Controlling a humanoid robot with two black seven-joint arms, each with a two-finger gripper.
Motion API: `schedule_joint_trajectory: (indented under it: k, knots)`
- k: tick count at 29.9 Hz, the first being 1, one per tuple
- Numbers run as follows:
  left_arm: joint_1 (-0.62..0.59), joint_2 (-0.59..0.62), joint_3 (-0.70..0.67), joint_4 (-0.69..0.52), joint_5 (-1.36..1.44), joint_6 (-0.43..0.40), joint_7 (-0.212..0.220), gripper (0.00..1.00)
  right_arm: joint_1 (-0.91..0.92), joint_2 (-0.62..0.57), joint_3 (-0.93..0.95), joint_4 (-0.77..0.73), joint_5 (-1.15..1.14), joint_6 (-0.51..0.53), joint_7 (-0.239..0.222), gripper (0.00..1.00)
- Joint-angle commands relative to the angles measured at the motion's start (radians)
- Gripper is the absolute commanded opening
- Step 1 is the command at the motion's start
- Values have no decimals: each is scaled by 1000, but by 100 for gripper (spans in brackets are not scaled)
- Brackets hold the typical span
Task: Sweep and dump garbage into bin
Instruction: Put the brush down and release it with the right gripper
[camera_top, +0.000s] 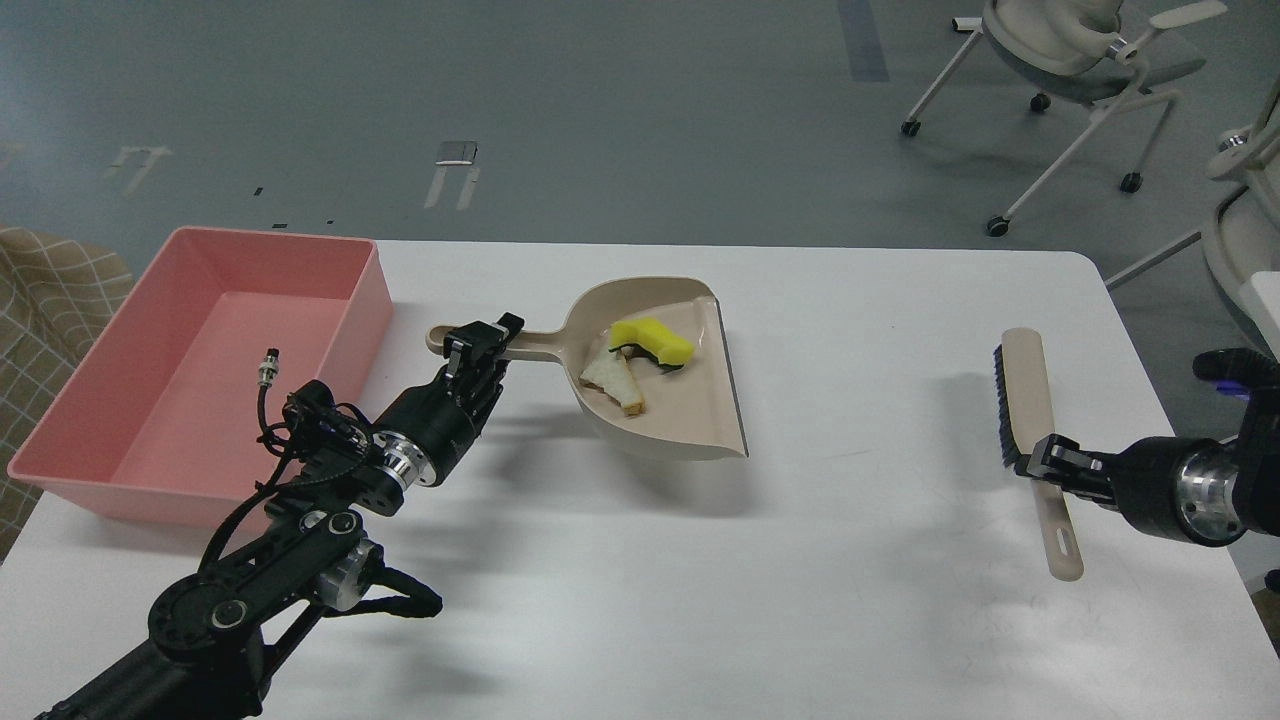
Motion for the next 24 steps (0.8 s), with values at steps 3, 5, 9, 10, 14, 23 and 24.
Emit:
schedule_joint_trajectory:
  k: [3, 5, 9, 10, 14, 23, 24]
  knots:
    - [-9, 1, 0, 0, 0, 0, 1, 3, -6, 11, 1, -9, -6, 0, 0, 11]
    - [-12, 0, 0, 0, 0, 0, 4, 3, -6, 13, 1, -9, -6, 0, 0, 15]
    - [-14, 0, 0, 0, 0, 0, 4, 3, -8, 11, 2, -7, -3, 0, 0, 28]
    - [-14, 1, 0, 0, 0, 0, 6, 3, -8, 11, 2, -7, -2, 0, 0, 28]
    - [-15, 3, 0, 0, -2, 0, 4, 3, -8, 11, 10, -7, 0, 0, 0, 30]
    - [-15, 4, 0, 0, -2, 0, 4, 3, -8, 11, 37, -6, 1, 0, 0, 36]
    - [-15, 4, 0, 0, -2, 0, 4, 3, -8, 11, 45, -4, 1, 0, 0, 37]
